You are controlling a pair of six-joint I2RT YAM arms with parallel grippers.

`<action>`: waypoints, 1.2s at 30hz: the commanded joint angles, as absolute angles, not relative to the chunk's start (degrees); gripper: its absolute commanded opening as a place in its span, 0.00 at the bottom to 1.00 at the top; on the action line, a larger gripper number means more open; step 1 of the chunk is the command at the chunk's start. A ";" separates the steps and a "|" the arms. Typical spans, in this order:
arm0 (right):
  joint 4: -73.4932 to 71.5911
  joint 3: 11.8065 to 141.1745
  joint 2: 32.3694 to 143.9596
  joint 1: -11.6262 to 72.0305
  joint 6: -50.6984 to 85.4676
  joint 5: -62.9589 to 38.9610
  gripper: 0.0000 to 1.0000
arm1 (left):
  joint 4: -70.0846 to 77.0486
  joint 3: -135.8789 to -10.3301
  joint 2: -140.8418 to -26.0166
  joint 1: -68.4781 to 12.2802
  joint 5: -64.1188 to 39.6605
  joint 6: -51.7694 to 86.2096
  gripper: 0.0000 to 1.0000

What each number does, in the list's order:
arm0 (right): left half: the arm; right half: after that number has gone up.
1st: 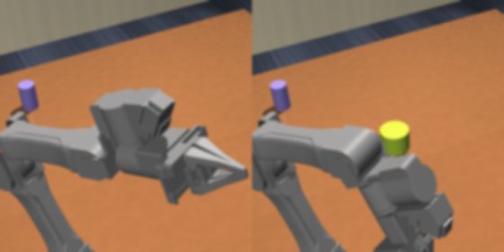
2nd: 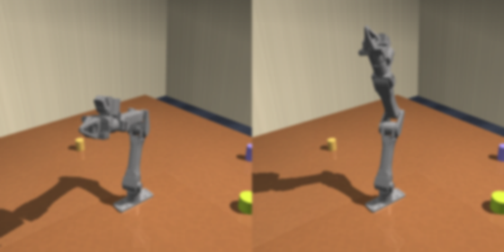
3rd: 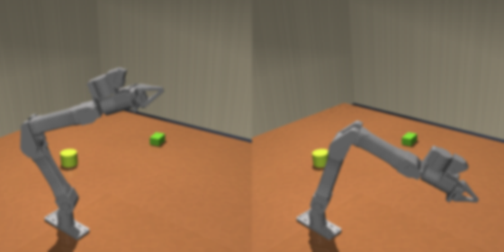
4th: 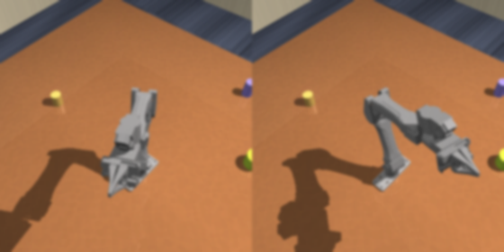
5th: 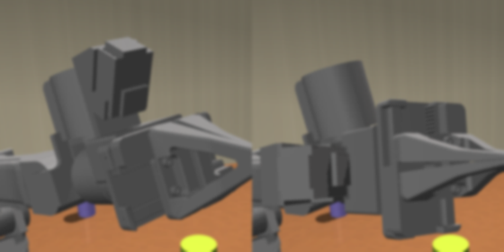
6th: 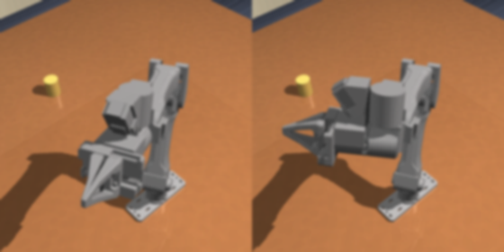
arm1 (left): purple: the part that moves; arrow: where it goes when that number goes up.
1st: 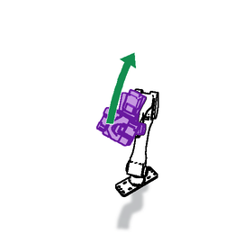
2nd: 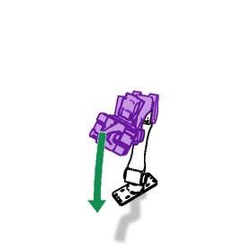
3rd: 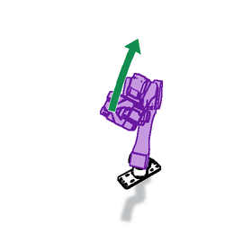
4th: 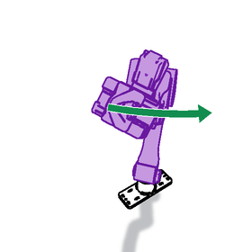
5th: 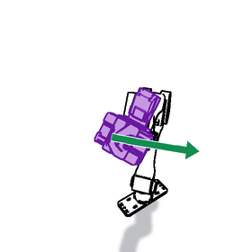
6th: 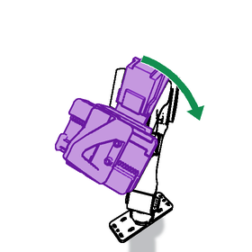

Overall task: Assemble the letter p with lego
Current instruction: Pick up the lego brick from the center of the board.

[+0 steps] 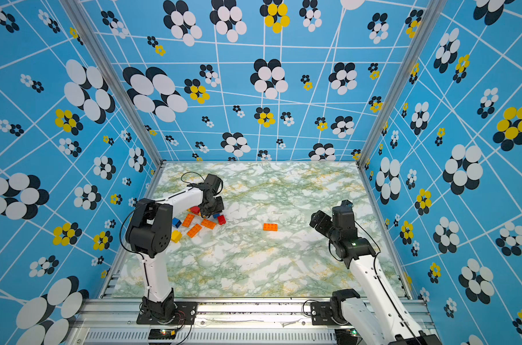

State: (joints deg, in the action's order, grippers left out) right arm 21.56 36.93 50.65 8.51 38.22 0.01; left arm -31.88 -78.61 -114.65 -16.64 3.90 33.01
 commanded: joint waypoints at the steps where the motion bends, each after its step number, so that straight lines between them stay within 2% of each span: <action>1: 19.02 36.06 51.46 9.06 38.42 -2.60 0.89 | -33.03 -78.36 -112.38 -17.24 3.25 33.34 0.17; 6: 10.66 34.36 51.90 12.28 39.84 -7.24 0.87 | -27.58 -72.21 -101.90 -17.86 -3.29 40.19 0.15; 8: 6.37 33.69 52.57 16.10 40.83 -7.26 0.87 | -22.26 -69.72 -97.45 -19.50 -9.97 45.27 0.13; 12: -5.66 31.43 55.22 25.10 42.39 -5.59 0.82 | -14.42 -66.45 -91.81 -24.73 -13.33 54.88 0.13; 17: -20.21 29.32 59.58 35.10 42.67 -0.19 0.75 | -0.34 -59.22 -88.20 -30.46 -13.19 68.68 0.13; 22: -27.44 28.09 63.56 40.77 41.58 5.19 0.68 | 10.08 -53.27 -88.02 -35.48 -11.17 79.05 0.10; 36: -35.21 26.63 71.61 46.74 43.33 10.09 0.51 | 12.73 -48.78 -85.10 -41.30 -4.88 85.01 0.10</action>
